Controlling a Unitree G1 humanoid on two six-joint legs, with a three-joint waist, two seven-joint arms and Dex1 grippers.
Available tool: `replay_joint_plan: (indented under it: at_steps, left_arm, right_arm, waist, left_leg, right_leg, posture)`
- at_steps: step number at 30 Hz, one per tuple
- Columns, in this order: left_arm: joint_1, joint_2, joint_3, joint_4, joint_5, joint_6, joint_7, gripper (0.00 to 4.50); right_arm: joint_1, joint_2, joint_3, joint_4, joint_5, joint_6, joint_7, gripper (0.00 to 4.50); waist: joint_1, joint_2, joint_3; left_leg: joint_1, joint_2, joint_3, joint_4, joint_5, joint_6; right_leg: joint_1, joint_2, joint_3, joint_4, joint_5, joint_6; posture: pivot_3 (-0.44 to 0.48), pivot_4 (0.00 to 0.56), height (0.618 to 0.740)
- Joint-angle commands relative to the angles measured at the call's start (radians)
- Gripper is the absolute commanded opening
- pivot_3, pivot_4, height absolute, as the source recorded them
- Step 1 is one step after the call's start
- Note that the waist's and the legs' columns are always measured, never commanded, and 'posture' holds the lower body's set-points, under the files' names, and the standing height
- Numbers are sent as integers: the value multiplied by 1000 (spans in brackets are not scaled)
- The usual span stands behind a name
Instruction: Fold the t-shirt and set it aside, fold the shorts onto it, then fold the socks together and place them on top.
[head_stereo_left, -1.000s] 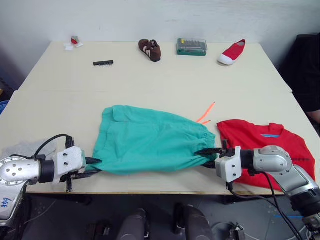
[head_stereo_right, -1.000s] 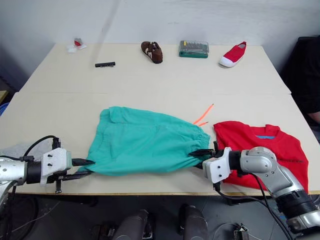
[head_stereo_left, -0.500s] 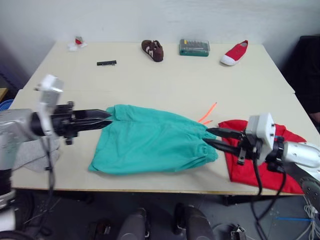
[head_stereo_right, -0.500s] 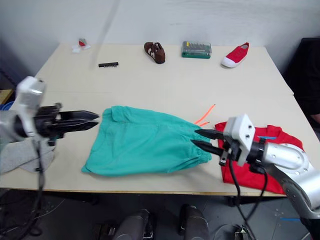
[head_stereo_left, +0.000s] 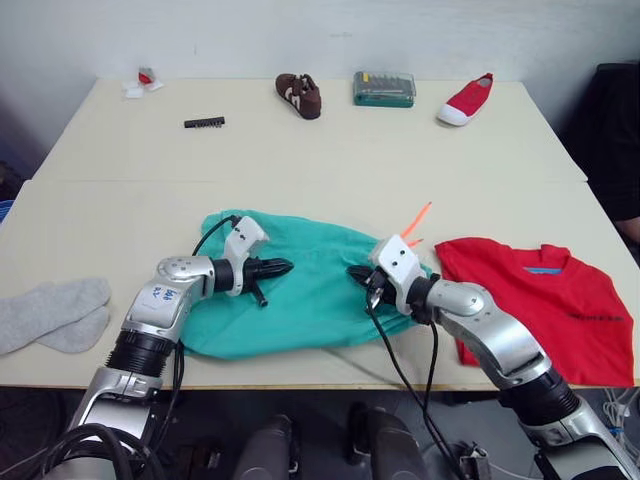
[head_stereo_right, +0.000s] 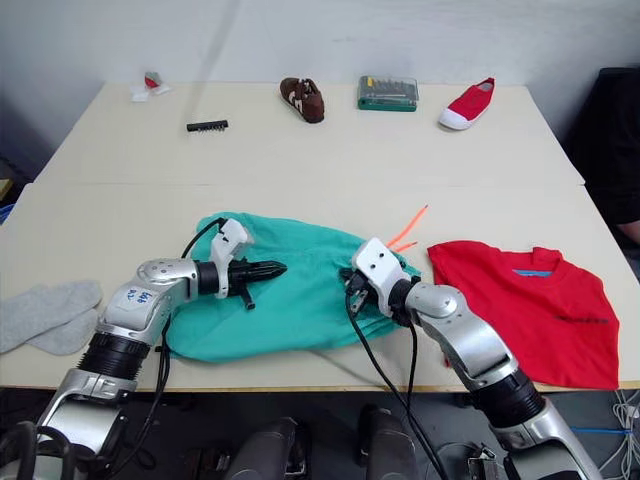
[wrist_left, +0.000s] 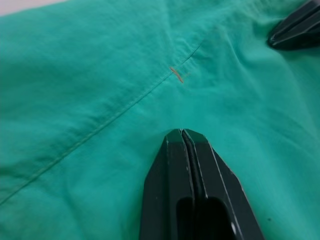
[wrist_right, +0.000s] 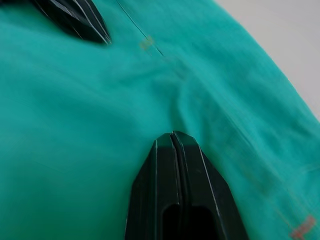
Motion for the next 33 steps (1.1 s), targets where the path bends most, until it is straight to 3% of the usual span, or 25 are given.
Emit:
replay_joint_plan:
  at_steps: [1,8,15,19,25,28,33]
  left_arm:
    - [47,47,16,39,49,-46,-13,24]
    - [87,131,105,65,34,-105,-40,24]
    - [96,155,226,-174,-154,-4,-145,24]
    - [74,143,142,-243,-131,3,-191,24]
    - [14,130,5,-125,-27,-96,-287,24]
    - [-15,129,-40,-51,13,-155,-344,24]
    - [-73,108,-78,133,104,-279,-357,24]
  right_arm:
    - [74,-32,-91,-15,-34,3,-16,0]
    - [187,-88,-269,-140,43,-32,76,0]
    - [184,-79,-303,-348,218,5,224,0]
    - [135,-62,-181,-327,161,15,253,0]
    - [156,-130,-34,-252,-19,10,265,0]
    - [224,-170,-57,-295,-46,14,259,0]
    - [396,-185,-227,-467,40,111,233,0]
  waist:
    - [2,0,-1]
    - [3,-1,-2]
    - [1,-1,-1]
    - [2,-1,-1]
    - [5,-1,-1]
    - [4,-1,-1]
    - [6,-1,-1]
  left_leg:
    - [1,0,0,0,0,0]
    - [5,0,0,0,-7,1]
    - [2,3,-1,-1,-1,-1]
    - [2,2,0,-1,-3,0]
    - [0,2,0,-1,-3,1]
    - [-1,2,0,-1,-3,2]
    - [-2,2,0,-1,-4,3]
  right_leg:
    - [0,0,0,-1,0,0]
    - [5,-3,0,-5,2,0]
    - [-1,-1,0,-3,1,-2]
    - [1,-1,0,-5,1,-2]
    - [0,0,-1,-6,1,-2]
    - [-1,1,-1,-7,1,-2]
    - [-1,1,-1,-9,1,-2]
  posture:
    - [0,150,740]
    - [0,150,740]
    - [0,150,740]
    - [0,150,740]
    - [0,150,740]
    - [0,150,740]
    - [0,150,740]
